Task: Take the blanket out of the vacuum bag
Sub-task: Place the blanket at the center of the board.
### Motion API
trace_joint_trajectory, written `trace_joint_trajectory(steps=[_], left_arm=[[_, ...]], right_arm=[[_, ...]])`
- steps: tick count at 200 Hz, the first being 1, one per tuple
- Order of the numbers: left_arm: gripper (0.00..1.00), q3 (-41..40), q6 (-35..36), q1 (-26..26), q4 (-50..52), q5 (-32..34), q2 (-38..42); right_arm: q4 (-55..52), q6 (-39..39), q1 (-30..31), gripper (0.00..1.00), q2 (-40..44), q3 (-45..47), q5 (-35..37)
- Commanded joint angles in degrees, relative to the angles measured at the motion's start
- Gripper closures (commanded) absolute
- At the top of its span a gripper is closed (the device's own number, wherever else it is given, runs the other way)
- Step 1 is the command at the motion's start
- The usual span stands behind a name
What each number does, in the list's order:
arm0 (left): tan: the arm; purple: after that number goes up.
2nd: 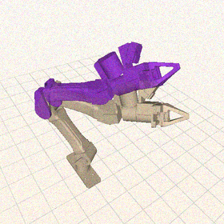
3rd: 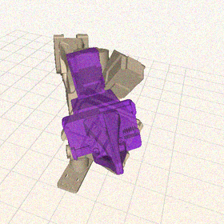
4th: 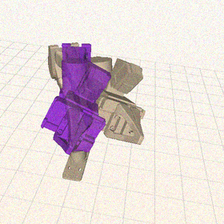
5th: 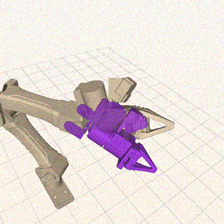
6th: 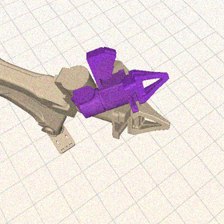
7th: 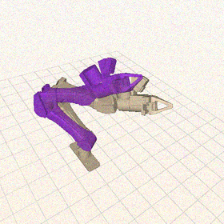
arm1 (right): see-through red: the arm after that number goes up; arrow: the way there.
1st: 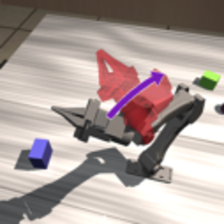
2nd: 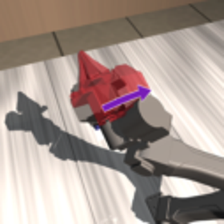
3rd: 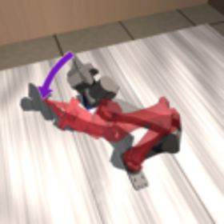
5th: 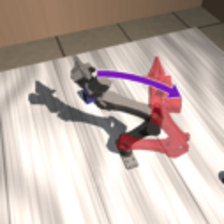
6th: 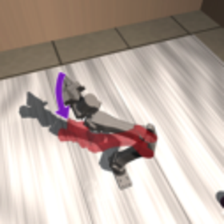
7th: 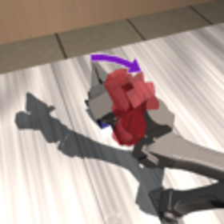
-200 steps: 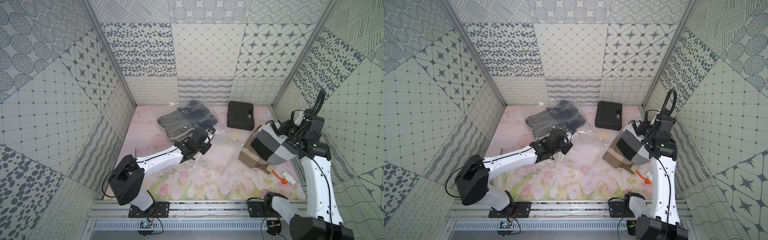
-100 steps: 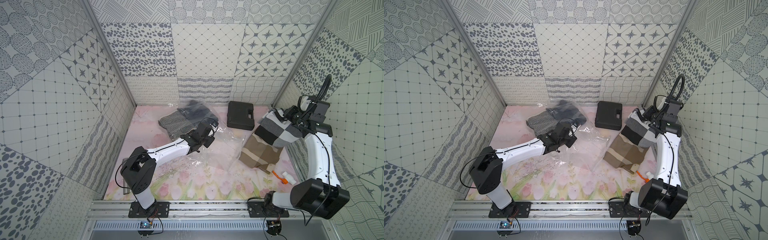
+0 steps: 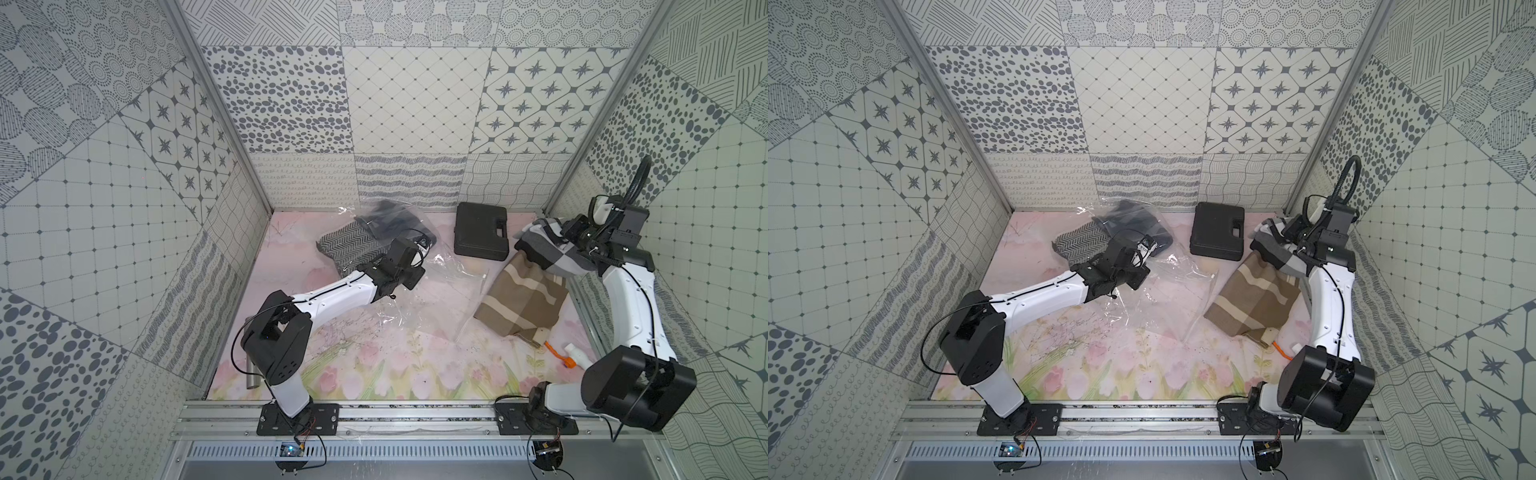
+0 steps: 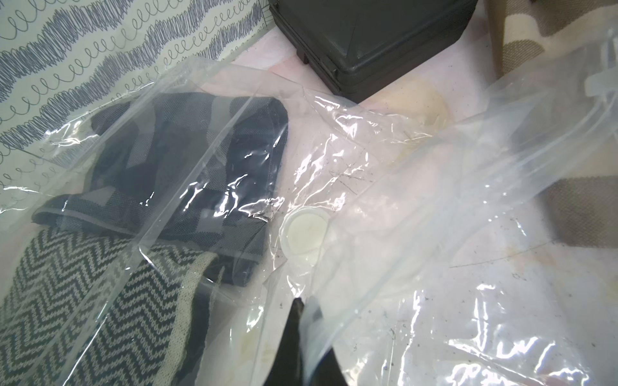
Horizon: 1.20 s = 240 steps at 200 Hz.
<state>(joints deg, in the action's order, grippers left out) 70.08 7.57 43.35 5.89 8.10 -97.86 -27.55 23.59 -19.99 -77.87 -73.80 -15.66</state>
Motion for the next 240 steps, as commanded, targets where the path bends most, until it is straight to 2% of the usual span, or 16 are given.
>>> trace_joint_trajectory(steps=[1, 27, 53, 89, 132, 168, 206, 212, 223, 227, 240], left_arm=[[1.00, -0.4, 0.0, -0.6, 1.2, -0.4, 0.8], [1.00, -1.2, -0.3, -0.7, 0.7, -1.4, 1.5], [1.00, -2.9, -0.5, -0.7, 1.1, -1.7, 3.3], [1.00, -6.1, 0.2, -0.8, 1.0, -0.4, 6.1], [1.00, -8.3, -0.9, -0.8, -0.3, -0.9, 7.7], [1.00, -8.2, -1.8, -0.8, 0.0, -1.5, 8.8], [1.00, -10.0, -2.7, -0.7, -0.5, -2.3, 10.5], [1.00, -10.2, -2.8, -0.7, -0.3, -2.3, 10.8], [1.00, -10.6, -2.6, -0.7, 0.4, -2.2, 11.4], [1.00, -10.7, -2.4, -0.7, 0.6, -2.1, 11.5], [1.00, -10.8, -1.8, -0.7, 1.8, -1.6, 12.3]], right_arm=[[5.1, -1.0, 4.1, 1.00, 4.4, 4.2, 0.3], [6.8, 0.6, 10.6, 1.00, 7.5, 15.0, 1.3], [10.5, 3.4, 14.4, 1.00, 9.3, 24.6, 1.7], [8.7, 3.6, 16.6, 1.00, 11.5, 28.1, 2.9], [4.4, 5.5, 18.0, 1.00, 16.5, 30.8, 1.3], [0.7, 6.5, 22.2, 1.00, 19.3, 31.1, 4.2], [-0.7, 7.6, 22.8, 1.00, 21.3, 35.7, 5.6], [-1.0, 8.0, 22.8, 0.89, 22.0, 36.3, 6.3], [-2.3, 8.8, 22.8, 0.87, 23.8, 37.0, 8.0], [-2.6, 9.0, 22.9, 0.83, 24.6, 37.2, 8.6], [-4.1, 9.0, 22.8, 0.46, 26.8, 37.3, 10.4]])
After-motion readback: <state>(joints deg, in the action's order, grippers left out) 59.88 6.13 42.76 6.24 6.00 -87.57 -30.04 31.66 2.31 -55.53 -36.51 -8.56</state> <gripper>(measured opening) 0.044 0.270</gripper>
